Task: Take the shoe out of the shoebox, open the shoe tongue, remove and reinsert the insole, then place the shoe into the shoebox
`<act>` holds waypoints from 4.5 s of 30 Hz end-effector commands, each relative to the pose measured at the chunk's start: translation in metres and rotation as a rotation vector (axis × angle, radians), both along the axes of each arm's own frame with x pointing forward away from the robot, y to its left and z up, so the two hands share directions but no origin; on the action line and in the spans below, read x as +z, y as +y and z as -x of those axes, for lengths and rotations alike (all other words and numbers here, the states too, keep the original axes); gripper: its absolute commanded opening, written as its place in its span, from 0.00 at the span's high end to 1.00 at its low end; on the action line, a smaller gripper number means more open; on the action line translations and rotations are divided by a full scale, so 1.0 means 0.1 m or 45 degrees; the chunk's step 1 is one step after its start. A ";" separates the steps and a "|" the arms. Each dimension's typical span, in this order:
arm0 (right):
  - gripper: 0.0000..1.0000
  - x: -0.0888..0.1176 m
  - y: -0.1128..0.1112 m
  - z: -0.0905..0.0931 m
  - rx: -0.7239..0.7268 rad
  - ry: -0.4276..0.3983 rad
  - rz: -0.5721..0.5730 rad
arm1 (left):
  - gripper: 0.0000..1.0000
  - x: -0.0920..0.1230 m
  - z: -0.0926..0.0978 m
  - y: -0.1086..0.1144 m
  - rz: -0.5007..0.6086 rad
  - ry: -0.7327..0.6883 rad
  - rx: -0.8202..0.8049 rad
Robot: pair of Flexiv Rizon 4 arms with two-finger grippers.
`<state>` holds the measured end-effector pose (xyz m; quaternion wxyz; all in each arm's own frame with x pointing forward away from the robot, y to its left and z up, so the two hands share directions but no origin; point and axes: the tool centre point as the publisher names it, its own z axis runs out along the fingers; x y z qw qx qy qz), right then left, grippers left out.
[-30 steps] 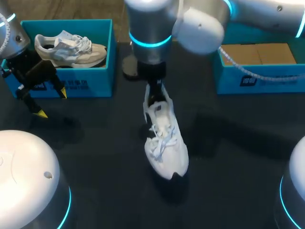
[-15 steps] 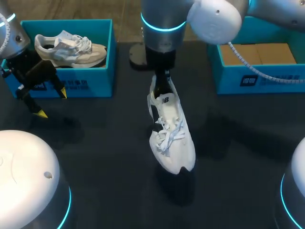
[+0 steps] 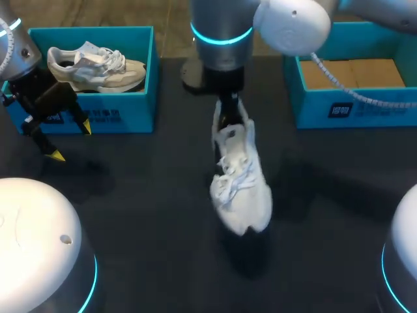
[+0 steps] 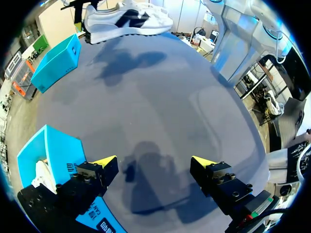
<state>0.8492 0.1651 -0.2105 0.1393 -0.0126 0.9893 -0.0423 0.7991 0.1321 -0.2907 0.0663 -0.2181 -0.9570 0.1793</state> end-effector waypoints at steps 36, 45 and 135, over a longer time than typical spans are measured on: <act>1.00 0.60 -1.64 -1.66 0.213 0.049 0.063 | 0.00 0.00 0.01 0.00 -0.005 -0.001 0.000; 1.00 0.60 -1.64 -1.66 0.213 0.049 0.063 | 0.00 0.00 0.01 0.00 -0.005 -0.001 0.000; 1.00 0.16 -4.58 -2.22 -1.646 -0.059 -0.299 | 0.00 0.00 0.01 0.00 -0.005 -0.001 0.000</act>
